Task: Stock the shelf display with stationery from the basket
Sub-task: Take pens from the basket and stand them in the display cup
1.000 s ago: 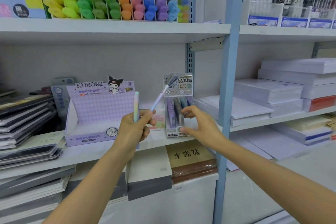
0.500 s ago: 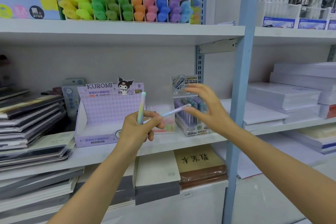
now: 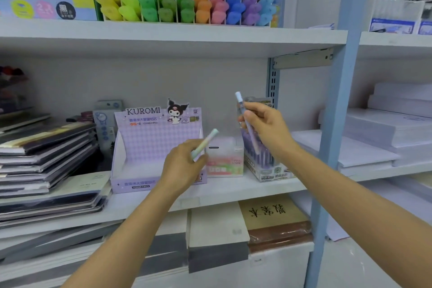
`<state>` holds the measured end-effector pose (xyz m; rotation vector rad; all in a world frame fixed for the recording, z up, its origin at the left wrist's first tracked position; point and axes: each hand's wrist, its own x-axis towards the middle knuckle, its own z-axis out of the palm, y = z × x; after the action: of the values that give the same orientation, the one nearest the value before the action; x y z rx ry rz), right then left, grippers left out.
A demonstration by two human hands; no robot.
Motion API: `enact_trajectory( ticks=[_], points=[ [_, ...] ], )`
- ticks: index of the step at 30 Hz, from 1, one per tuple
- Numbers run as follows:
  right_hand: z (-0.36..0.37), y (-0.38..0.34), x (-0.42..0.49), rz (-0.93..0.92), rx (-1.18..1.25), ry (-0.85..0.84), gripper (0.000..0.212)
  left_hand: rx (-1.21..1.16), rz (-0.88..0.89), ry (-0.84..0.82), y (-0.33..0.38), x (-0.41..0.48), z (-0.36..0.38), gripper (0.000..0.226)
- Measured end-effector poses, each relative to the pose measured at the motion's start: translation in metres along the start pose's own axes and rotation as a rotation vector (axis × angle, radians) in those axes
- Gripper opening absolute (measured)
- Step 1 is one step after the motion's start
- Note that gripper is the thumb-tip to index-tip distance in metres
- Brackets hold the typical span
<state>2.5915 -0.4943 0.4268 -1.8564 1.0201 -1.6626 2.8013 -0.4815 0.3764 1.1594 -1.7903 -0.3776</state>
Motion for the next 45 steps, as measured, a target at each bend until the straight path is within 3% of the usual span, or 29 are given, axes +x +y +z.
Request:
enact_trajectory(
  ticks=[4, 7, 9, 14, 21, 26, 29, 33, 40, 45],
  points=[
    [-0.002, 0.005, 0.011, 0.052, 0.203, 0.082, 0.012, 0.162, 0.094, 0.004, -0.006, 0.011, 0.006, 0.019],
    [-0.001, 0.011, 0.022, 0.024, 0.138, 0.07, 0.009, 0.248, 0.144, -0.011, -0.007, 0.008, 0.009, 0.011],
    [0.004, 0.019, 0.022, 0.011, 0.027, -0.014, 0.006, 0.172, 0.149, -0.015, -0.009, 0.006, 0.011, 0.014],
    [0.019, 0.034, 0.006, 0.003, -0.223, -0.233, 0.007, -0.152, -0.028, 0.114, -0.005, 0.022, -0.001, 0.009],
    [-0.003, 0.007, -0.02, 0.01, -0.065, -0.416, 0.012, -0.288, -0.044, 0.109, -0.006, 0.032, 0.003, 0.01],
    [-0.007, -0.004, -0.007, -0.025, 0.038, -0.28, 0.031, -0.347, -0.083, 0.079, -0.003, 0.035, 0.012, 0.023],
    [0.002, -0.003, 0.022, -0.042, 0.048, -0.178, 0.024, -0.39, -0.099, 0.086, -0.001, 0.034, 0.008, 0.021],
    [0.023, 0.012, 0.045, -0.031, -0.065, -0.242, 0.005, -0.403, -0.098, 0.074, 0.003, 0.034, 0.001, 0.021],
    [0.043, 0.025, 0.053, -0.084, -0.295, -0.374, 0.002, -0.438, -0.151, 0.044, 0.003, 0.035, -0.002, 0.019],
    [0.038, 0.024, 0.063, -0.036, -0.307, -0.428, 0.002, -0.436, -0.163, 0.022, 0.003, 0.037, -0.002, 0.018]
  ],
)
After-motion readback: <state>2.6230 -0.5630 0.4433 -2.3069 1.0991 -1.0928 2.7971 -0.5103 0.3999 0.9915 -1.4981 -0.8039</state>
